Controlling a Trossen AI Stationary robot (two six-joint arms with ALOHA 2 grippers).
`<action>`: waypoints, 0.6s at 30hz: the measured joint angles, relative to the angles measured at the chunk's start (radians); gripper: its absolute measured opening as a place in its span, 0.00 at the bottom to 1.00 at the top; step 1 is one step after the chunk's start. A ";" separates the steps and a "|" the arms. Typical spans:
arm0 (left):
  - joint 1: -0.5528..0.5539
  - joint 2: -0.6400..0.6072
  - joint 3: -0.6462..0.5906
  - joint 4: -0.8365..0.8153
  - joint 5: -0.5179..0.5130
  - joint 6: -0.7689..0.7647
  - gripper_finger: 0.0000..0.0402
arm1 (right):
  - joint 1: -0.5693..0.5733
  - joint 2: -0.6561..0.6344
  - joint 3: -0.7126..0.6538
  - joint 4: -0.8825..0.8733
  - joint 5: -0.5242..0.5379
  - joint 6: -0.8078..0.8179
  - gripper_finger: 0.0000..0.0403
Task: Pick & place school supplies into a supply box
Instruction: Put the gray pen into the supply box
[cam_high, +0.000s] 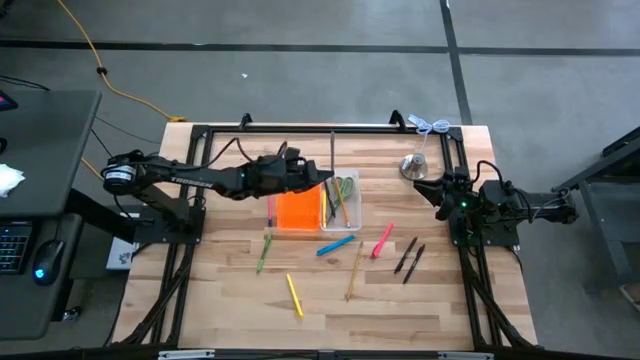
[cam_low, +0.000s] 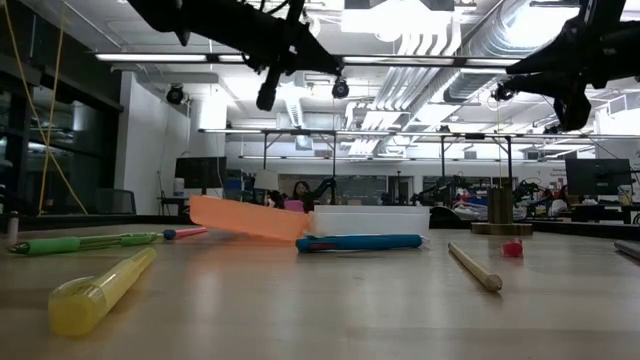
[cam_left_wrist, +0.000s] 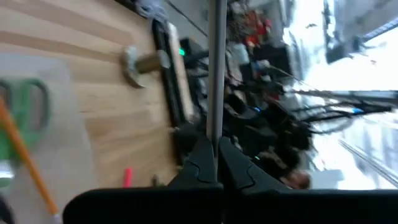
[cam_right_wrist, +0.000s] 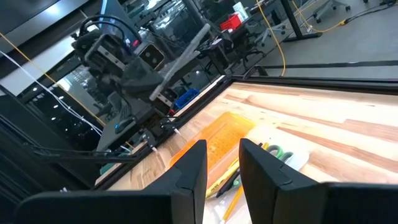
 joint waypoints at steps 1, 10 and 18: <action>-0.007 0.000 0.000 0.000 -0.022 0.000 0.04 | 0.000 0.000 0.000 -0.003 0.000 0.000 0.18; -0.057 0.000 0.000 -0.049 -0.177 -0.026 0.04 | 0.000 0.000 0.000 -0.012 0.005 0.000 0.18; -0.054 0.125 0.134 -0.177 -0.162 -0.026 0.04 | -0.003 0.001 0.000 -0.023 0.007 0.001 0.18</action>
